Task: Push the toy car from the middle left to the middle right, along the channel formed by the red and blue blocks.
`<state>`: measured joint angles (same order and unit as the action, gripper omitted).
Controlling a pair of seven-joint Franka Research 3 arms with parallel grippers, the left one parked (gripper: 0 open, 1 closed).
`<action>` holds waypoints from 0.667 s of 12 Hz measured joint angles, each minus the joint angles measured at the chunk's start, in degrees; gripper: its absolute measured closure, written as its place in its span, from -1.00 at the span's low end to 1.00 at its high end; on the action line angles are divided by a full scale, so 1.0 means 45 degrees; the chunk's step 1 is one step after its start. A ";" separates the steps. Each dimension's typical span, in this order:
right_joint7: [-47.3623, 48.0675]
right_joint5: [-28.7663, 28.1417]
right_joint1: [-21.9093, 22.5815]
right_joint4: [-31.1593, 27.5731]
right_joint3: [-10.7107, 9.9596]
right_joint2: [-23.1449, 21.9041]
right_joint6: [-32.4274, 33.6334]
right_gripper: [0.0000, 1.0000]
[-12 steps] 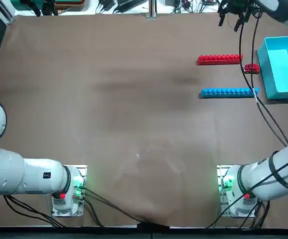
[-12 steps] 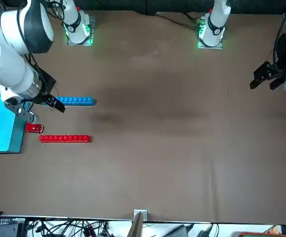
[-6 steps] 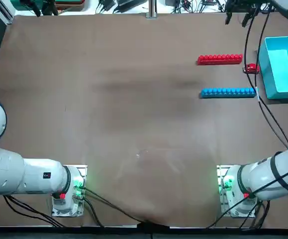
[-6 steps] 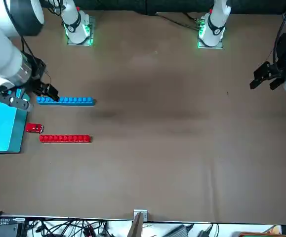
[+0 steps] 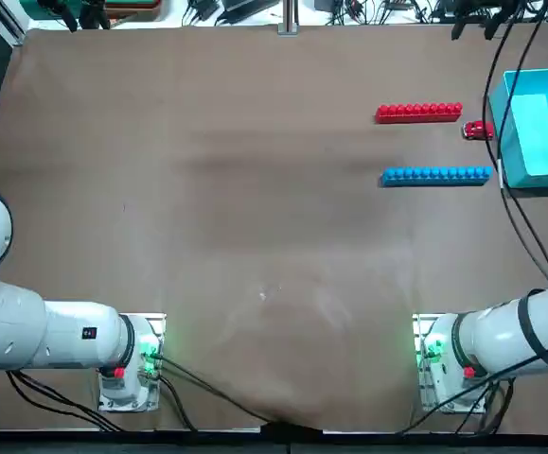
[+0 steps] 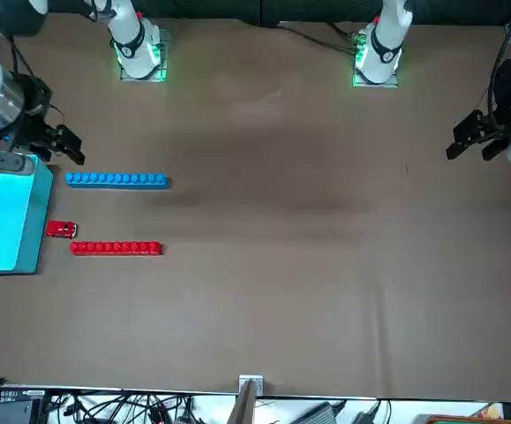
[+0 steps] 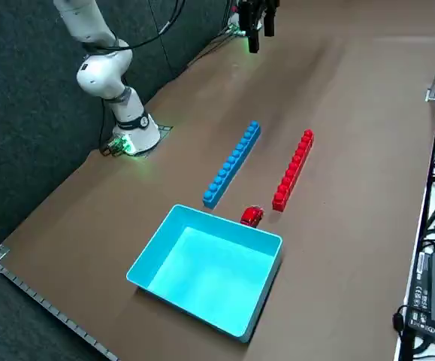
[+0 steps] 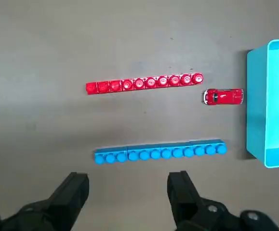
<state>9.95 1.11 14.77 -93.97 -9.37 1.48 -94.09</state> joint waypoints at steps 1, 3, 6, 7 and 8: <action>0.0000 -0.0057 -0.0097 0.0000 0.0000 -0.0067 -0.0011 -1.00; -0.0003 -0.0069 -0.0141 0.0000 0.0004 -0.0147 -0.0013 -1.00; -0.0050 -0.0057 -0.0273 -0.0005 0.0056 -0.0299 0.0075 -1.00; -0.0116 0.0058 -0.0664 -0.0037 0.0515 -0.0491 0.0369 -1.00; -0.0195 0.0183 -0.0976 -0.0112 0.0903 -0.0625 0.0513 -1.00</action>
<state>9.07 1.94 10.38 -94.47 -5.31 -1.33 -91.78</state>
